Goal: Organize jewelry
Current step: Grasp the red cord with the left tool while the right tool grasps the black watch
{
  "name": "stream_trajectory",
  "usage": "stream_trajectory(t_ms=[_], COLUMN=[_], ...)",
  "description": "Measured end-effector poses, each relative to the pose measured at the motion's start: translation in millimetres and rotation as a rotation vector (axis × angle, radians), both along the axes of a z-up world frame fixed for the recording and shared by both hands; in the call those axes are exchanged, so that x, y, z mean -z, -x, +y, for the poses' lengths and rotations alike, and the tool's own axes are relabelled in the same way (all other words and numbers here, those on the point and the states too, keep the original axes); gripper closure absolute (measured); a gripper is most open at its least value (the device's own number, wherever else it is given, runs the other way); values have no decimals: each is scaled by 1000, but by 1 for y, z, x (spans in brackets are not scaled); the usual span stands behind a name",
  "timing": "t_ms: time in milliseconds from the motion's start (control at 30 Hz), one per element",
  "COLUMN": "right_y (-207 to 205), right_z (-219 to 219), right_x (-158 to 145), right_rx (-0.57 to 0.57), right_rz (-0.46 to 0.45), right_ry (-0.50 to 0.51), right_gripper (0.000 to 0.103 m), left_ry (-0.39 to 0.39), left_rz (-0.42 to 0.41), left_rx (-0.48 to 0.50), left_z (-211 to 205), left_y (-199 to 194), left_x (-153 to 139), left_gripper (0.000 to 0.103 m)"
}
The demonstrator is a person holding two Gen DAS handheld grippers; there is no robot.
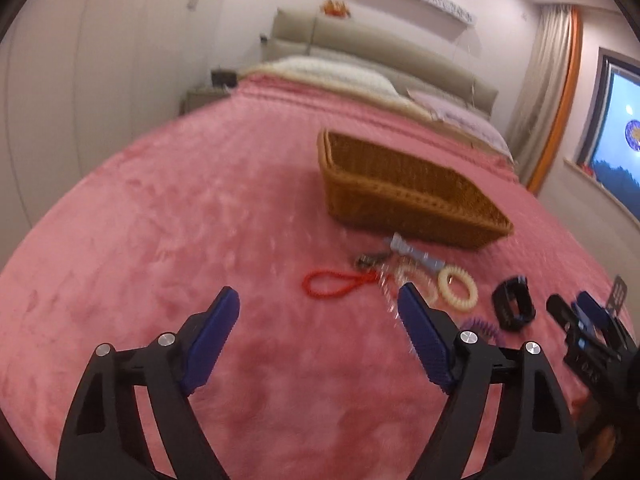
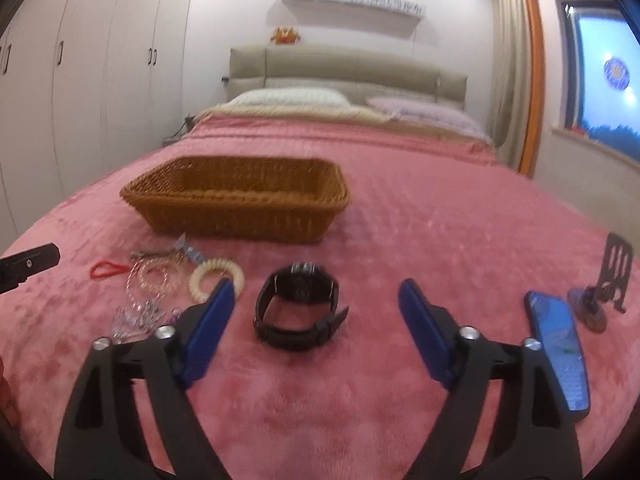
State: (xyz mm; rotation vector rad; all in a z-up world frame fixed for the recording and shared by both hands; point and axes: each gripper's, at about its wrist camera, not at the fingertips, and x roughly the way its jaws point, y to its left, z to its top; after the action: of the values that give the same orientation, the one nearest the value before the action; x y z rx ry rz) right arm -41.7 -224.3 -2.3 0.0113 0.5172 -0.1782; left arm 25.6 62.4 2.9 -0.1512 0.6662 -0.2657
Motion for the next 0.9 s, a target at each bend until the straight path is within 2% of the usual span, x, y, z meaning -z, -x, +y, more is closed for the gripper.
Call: stream_trajectory(t_ms=[33, 133, 167, 233, 300, 467, 533, 700, 833, 900], right_y=[-1, -2, -3, -8, -15, -44, -53, -75, -83, -83], right_z=[-3, -22, -29, -41, -48, -49, -45, -42, -39, -36], right_x=[1, 5, 7, 11, 14, 15, 15, 24, 33, 33], right_rx=[-8, -25, -20, -24, -29, -57, -47, -6, -4, -16], right_rz=[18, 84, 107, 155, 190, 255, 277, 351, 395, 398], right_ry=[-16, -100, -118, -156, -173, -211, -189, -161, -155, -138], right_gripper=[33, 45, 48, 53, 58, 61, 61, 62, 70, 79], left_ry=[-15, -50, -49, -36, -17, 16, 6, -66, -163, -217], left_rz=[17, 78, 106, 175, 207, 282, 298, 309, 296, 277], left_rx=[16, 67, 78, 106, 123, 146, 152, 180, 190, 192], left_z=[1, 1, 2, 0, 1, 1, -1, -18, -32, -35], left_y=[-2, -19, -26, -43, -56, -83, -89, -102, -100, -95], left_x=[1, 3, 4, 11, 16, 26, 29, 32, 32, 32], left_gripper=[27, 44, 52, 58, 67, 70, 70, 70, 70, 73])
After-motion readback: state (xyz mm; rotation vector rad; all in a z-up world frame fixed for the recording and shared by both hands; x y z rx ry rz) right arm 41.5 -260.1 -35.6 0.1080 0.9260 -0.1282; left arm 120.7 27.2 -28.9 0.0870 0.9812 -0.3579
